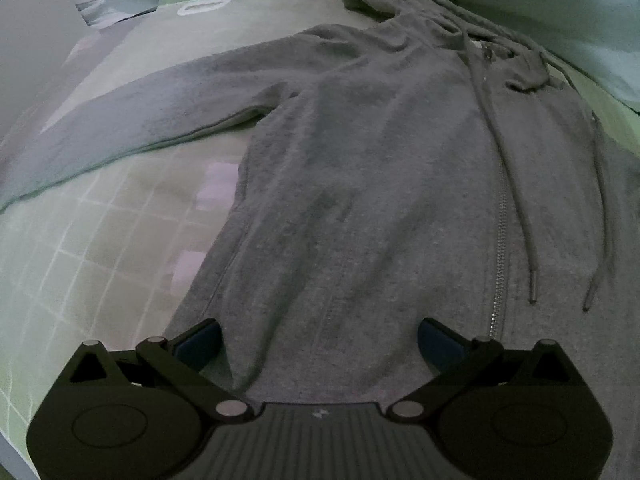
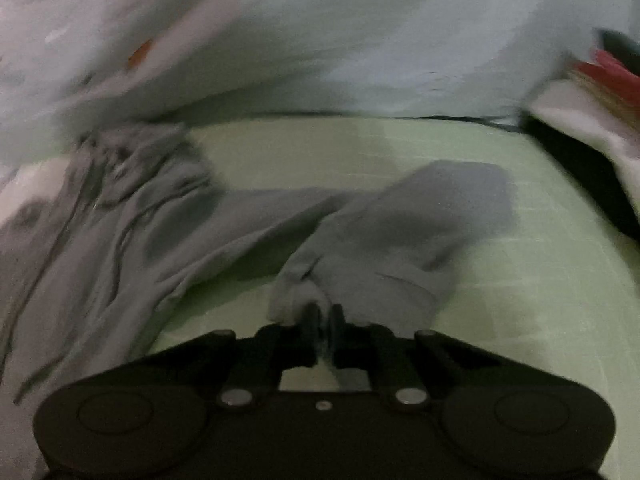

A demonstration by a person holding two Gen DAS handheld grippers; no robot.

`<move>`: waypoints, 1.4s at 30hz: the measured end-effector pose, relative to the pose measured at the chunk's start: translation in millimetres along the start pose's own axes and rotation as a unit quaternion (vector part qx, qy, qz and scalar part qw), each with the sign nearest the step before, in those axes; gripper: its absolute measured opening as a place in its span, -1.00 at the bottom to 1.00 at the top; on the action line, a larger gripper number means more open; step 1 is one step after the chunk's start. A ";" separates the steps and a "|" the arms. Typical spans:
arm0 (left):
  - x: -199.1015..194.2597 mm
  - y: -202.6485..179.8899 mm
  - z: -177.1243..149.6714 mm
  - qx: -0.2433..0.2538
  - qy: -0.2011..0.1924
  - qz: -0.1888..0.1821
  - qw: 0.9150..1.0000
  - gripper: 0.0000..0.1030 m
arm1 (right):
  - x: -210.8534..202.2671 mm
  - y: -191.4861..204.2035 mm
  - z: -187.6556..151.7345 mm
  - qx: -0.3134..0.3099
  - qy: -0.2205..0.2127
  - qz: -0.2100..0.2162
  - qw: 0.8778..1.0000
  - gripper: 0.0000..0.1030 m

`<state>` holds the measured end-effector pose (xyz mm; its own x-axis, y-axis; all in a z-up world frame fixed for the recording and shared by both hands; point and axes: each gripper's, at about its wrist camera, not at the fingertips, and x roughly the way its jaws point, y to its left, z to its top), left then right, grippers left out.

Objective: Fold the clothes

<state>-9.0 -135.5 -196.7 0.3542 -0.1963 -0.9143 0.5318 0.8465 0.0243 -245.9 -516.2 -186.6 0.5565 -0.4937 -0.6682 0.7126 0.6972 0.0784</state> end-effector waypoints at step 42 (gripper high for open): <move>1.1 2.1 8.4 -0.016 0.035 0.008 0.999 1.00 | -9.0 -185.1 29.4 0.423 -0.045 -0.207 0.881 0.38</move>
<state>-1.1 -138.1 -194.2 0.3066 -0.1492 -0.9401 0.5015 0.8647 0.0263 -370.2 -656.1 -173.4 0.1780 -0.6805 -0.7108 0.9050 -0.1705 0.3899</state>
